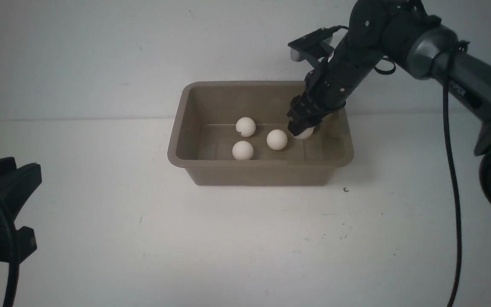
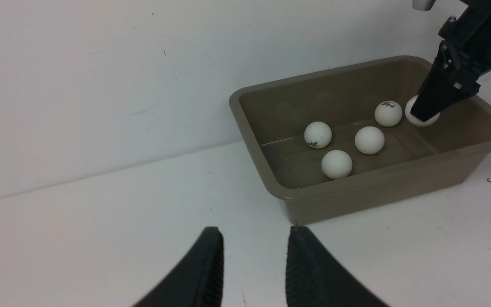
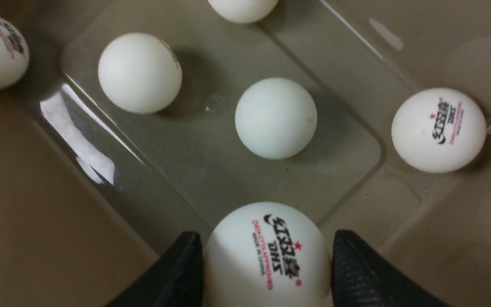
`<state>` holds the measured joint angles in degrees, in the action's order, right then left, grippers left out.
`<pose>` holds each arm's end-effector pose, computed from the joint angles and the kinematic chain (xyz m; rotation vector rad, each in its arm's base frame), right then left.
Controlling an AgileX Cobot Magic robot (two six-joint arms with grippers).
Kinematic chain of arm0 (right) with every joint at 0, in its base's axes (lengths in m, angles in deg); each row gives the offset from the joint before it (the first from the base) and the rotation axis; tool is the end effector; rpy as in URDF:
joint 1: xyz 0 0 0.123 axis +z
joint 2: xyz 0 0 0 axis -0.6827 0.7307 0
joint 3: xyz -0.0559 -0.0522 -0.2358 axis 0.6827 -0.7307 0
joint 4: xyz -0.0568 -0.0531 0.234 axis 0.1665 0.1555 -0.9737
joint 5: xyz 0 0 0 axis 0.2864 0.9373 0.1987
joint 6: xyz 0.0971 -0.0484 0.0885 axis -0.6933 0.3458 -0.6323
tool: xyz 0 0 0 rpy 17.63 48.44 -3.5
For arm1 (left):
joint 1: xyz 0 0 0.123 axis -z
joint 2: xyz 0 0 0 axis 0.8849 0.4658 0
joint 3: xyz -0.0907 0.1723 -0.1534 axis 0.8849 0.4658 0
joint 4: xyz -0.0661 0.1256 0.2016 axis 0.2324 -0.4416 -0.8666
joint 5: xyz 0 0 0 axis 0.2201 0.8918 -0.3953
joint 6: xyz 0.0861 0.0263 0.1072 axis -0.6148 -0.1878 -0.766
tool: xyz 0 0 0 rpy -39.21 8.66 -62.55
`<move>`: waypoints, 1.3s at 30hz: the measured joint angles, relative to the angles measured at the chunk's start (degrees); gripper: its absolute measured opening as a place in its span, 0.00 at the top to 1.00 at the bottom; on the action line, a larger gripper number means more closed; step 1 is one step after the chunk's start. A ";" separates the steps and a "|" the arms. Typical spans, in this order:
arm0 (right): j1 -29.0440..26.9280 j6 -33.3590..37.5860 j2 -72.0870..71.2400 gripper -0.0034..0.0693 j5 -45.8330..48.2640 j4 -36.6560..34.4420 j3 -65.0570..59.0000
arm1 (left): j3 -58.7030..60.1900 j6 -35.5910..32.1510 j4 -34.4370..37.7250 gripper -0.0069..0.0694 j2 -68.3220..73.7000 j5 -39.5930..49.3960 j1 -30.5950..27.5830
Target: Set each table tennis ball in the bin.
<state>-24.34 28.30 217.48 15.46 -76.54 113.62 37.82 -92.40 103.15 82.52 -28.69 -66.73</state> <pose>0.4544 0.1923 0.1545 -1.0518 2.5903 0.3515 0.1986 -0.0289 0.2796 0.2432 1.8267 -0.1740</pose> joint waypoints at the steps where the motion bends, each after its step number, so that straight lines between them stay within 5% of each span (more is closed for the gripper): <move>1: 0.00 -0.29 0.00 0.39 0.00 0.73 -0.05 | 0.00 0.00 0.00 0.65 0.00 0.14 0.00; 5: -0.05 -1.92 0.00 0.26 -0.05 1.33 -0.05 | 0.00 0.00 0.00 0.65 0.00 1.17 0.00; 8: -0.11 -1.31 -1.20 0.27 0.01 1.33 -0.32 | 0.00 0.00 0.00 0.65 0.00 1.31 0.00; 10: -0.11 -0.60 -2.88 0.34 0.01 1.46 -0.37 | 0.00 0.00 0.00 0.65 0.00 1.30 0.00; 17: -2.70 3.12 -18.42 0.94 0.07 1.18 -0.37 | 0.00 0.00 -0.05 0.72 -3.79 -1.04 0.00; 26: -11.78 4.32 -33.59 0.97 1.03 -3.56 -0.37 | 0.00 0.00 -0.01 0.90 -11.16 -2.95 0.00; 35: -15.32 4.50 -48.58 0.97 1.32 -4.09 -5.34 | 0.00 0.00 -0.01 0.91 -11.78 0.58 0.00; 39: -15.32 4.50 -60.55 0.97 0.11 -0.07 -19.58 | 0.00 0.00 -0.12 0.91 -12.37 3.20 0.00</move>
<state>-39.66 32.80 156.93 15.57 -76.61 94.05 37.82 -92.40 103.04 70.16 -25.48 -66.73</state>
